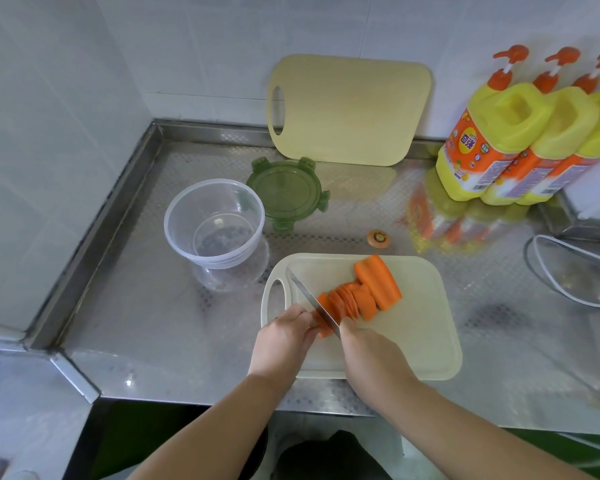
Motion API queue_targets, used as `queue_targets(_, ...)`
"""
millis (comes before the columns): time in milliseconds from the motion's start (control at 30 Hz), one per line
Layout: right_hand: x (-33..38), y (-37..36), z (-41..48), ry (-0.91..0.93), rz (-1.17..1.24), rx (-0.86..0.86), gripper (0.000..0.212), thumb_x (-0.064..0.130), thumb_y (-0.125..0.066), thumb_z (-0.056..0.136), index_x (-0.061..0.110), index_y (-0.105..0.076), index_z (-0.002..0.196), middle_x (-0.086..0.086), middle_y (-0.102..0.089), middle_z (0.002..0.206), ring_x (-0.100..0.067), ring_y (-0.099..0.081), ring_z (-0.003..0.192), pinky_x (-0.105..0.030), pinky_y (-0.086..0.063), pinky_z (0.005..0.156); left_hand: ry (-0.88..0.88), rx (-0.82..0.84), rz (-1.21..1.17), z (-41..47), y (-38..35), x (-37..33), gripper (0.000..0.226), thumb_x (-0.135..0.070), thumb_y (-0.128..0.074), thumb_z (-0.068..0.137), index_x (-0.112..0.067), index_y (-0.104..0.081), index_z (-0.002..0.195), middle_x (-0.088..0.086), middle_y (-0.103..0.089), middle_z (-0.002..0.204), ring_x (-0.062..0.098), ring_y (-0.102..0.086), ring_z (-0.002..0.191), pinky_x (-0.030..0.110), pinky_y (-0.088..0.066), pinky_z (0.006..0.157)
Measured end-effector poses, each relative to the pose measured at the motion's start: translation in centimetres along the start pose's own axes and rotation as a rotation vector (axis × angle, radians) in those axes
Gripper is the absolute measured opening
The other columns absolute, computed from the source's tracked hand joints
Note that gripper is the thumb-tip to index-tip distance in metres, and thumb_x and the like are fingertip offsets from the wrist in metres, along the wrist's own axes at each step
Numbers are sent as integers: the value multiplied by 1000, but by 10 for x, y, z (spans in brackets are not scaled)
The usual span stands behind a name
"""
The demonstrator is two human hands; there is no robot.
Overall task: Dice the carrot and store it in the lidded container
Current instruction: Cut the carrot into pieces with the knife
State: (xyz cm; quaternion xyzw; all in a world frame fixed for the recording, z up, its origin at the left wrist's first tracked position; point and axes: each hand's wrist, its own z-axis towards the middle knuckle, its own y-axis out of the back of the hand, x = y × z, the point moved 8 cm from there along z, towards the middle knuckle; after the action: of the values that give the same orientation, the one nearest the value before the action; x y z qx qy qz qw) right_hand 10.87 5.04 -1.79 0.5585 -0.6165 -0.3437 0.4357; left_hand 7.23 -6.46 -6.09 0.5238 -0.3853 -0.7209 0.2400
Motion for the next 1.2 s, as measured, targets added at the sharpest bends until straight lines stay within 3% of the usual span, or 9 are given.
queue_targets(167,-1,-8,7,4,33,4,30,5,-43,95,10,-41,125,-6,-62,106,-21,-62,96,-28,-42,70,-60,-62,14,2,9,-7,5,-26,-66,73,-21,-67,72,-8,-58,70,12,-57,51,19,-41,38)
queue_targets(267,-16,-8,11,-19,181,-1,4,16,-41,98,17,-45,97,1,-54,82,-21,-60,84,-23,-32,60,-61,-61,27,3,11,-10,5,-26,-68,71,-24,-65,68,-11,-57,69,7,-53,50,16,-35,37)
queue_targets(367,-25,-3,12,-25,227,-26,32,22,-39,100,27,-25,71,7,-36,63,-10,-42,55,-23,-24,46,-15,-38,-6,0,7,-5,6,-24,-71,75,-22,-65,73,-9,-58,76,11,-57,55,20,-39,40)
queue_targets(433,-22,4,7,-4,202,-85,23,24,-37,101,25,-30,79,8,-40,64,-5,-39,54,-23,-24,45,60,5,-36,-2,3,1,4,-22,-71,82,-20,-67,80,-8,-59,85,13,-60,66,25,-44,48)
queue_targets(500,-13,9,-1,26,137,-104,7,24,-36,101,20,-41,98,3,-54,78,-12,-54,68,-21,-23,45,138,44,-63,-2,2,3,4,-24,-67,87,-19,-68,87,-7,-59,91,13,-59,75,30,-46,58)
queue_targets(633,-5,9,-10,15,79,-64,20,17,-38,100,14,-43,120,-3,-62,98,-22,-60,84,-24,-30,55,214,56,-121,-2,3,1,6,-25,-65,89,-21,-68,90,-11,-59,93,9,-56,79,19,-40,65)
queue_targets(800,-1,11,-13,24,60,-49,25,13,-39,99,12,-41,124,-5,-63,104,-23,-50,75,-19,-20,45,255,45,-139,-4,4,2,7,-22,-64,89,-18,-69,90,-8,-61,94,10,-57,79,21,-42,65)
queue_targets(933,0,8,-11,20,22,-21,32,5,-39,95,9,-38,127,-7,-62,102,-25,-49,75,-27,-31,56,257,43,-135,-3,5,1,7,-20,-65,89,-15,-69,89,-6,-62,93,12,-58,79,20,-42,65)
queue_targets(1200,-1,-1,-2,40,4,10,32,2,-41,94,9,-40,125,-8,-57,93,-22,-47,74,-26,-31,57,279,64,-90,-1,3,2,10,-22,-65,89,-14,-68,84,-1,-59,88,17,-58,76,29,-45,65)
